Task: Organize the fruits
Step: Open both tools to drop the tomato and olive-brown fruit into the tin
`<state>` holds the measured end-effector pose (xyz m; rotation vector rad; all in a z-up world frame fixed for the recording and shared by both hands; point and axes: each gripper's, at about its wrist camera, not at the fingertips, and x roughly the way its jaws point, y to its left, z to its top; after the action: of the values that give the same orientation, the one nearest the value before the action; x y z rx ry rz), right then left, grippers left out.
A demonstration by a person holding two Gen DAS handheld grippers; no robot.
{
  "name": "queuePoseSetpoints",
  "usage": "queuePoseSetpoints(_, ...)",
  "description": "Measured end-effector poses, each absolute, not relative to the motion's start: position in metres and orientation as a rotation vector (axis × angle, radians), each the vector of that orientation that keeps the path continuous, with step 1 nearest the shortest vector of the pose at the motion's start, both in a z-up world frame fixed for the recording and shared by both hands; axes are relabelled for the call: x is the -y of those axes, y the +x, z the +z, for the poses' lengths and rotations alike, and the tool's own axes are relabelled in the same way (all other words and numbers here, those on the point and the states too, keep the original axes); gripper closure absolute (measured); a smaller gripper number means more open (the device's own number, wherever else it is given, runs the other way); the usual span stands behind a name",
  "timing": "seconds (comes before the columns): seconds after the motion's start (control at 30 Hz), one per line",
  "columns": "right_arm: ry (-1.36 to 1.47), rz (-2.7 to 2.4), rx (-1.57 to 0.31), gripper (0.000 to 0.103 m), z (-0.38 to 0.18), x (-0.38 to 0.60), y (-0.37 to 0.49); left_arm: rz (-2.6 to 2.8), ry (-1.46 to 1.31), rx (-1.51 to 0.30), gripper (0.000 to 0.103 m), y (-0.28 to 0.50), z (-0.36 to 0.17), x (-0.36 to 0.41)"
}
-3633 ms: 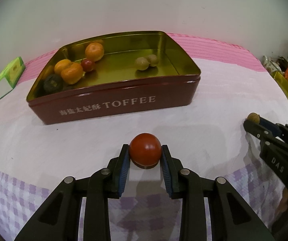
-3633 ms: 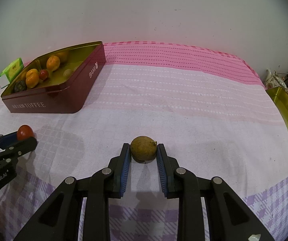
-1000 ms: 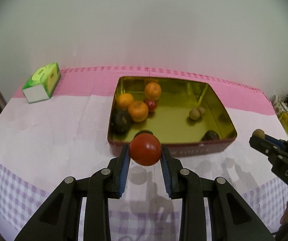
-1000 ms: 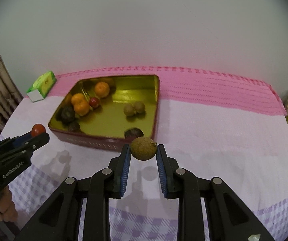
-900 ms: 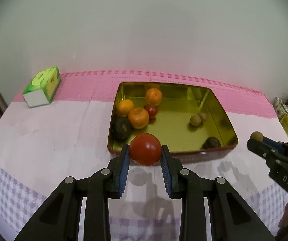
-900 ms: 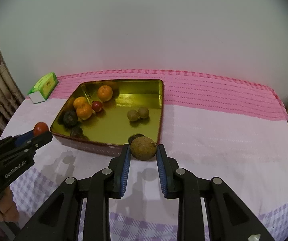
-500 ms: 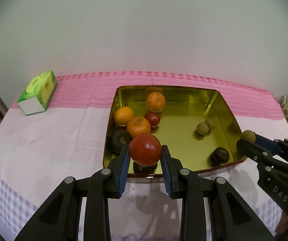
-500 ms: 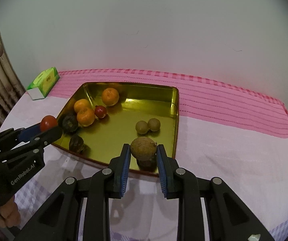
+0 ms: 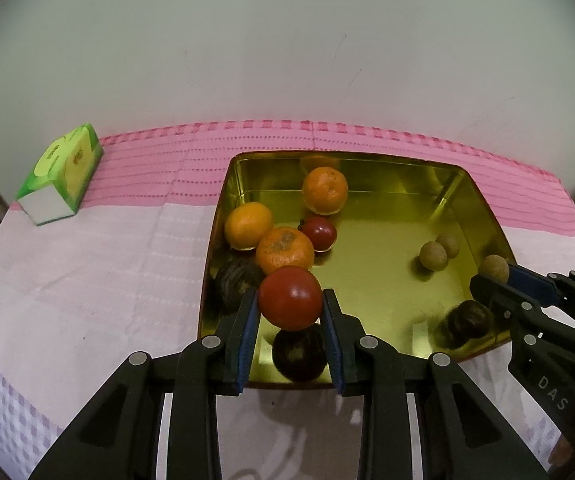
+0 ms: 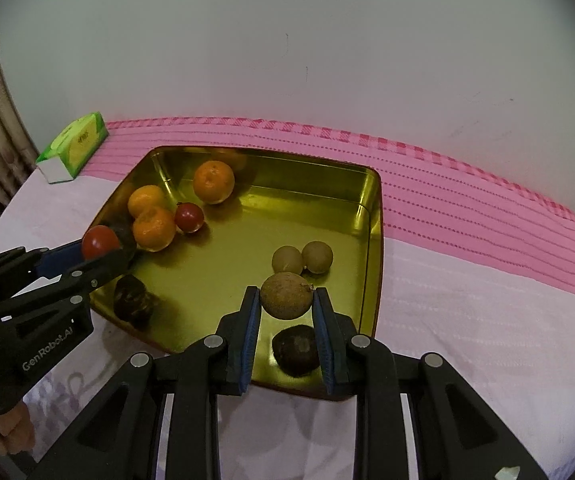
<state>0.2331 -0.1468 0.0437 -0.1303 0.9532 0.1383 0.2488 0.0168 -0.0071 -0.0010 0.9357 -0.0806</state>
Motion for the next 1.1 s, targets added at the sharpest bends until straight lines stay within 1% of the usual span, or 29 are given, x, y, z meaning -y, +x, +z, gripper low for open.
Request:
queuePoseSetpoints(0.57, -0.14, 0.121, -0.996, 0.079, 0.024, 0.142, 0.249, -0.08, 0.005, -0.97, 0.072, 0.264, -0.021, -0.014)
queuePoseSetpoints(1.1, -0.131, 0.111, -1.009, 0.077, 0.02, 0.145, 0.253, -0.072, 0.004, -0.998, 0.071, 0.268, -0.031, -0.013)
